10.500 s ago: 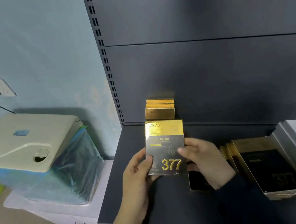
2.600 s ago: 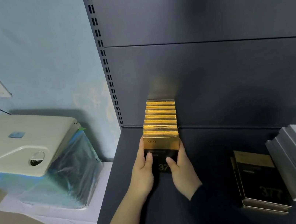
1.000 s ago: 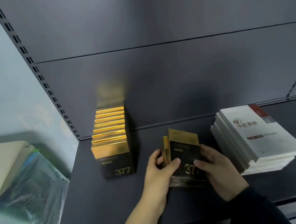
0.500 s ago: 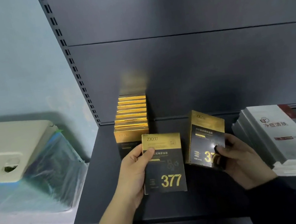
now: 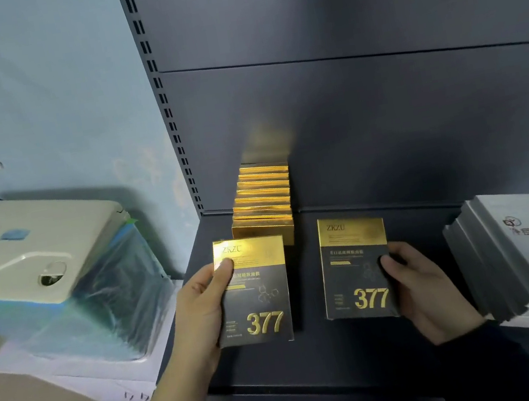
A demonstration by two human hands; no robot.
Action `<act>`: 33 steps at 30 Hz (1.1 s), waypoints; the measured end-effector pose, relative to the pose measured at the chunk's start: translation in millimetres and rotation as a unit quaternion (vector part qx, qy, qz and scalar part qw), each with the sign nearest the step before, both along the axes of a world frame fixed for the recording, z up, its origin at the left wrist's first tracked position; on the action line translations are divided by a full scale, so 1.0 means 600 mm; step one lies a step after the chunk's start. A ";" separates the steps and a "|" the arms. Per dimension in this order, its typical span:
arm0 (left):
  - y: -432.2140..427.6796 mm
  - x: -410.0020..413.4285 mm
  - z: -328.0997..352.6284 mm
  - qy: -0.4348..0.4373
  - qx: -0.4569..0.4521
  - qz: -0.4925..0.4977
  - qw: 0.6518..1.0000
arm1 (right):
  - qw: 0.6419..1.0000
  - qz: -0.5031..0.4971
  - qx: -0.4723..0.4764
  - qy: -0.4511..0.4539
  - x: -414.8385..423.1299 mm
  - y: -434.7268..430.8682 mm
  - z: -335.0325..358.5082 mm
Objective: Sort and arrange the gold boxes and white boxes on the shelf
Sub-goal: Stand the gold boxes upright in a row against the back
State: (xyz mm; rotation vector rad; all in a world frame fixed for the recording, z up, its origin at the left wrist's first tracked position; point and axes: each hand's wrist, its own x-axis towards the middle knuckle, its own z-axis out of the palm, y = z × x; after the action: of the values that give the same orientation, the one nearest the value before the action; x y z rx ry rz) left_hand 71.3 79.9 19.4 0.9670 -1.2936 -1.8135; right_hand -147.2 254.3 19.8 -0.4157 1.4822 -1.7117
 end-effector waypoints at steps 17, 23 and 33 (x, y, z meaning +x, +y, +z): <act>-0.030 -0.013 -0.018 0.020 -0.057 0.007 0.998 | 0.996 0.031 -0.081 0.017 0.092 -0.069 -0.030; -0.027 -0.056 -0.038 -0.011 -0.092 -0.025 0.995 | 0.991 0.010 -0.100 0.090 0.126 -0.103 -0.059; -0.019 -0.071 -0.068 0.028 -0.053 -0.059 0.996 | 0.993 0.037 -0.053 0.097 0.152 -0.145 -0.070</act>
State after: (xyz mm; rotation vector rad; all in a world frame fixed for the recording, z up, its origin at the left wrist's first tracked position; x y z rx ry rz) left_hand 28.5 68.3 -21.5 0.7911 -1.4223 -1.8267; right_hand -56.0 167.3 -22.2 -0.7019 1.4963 -1.7344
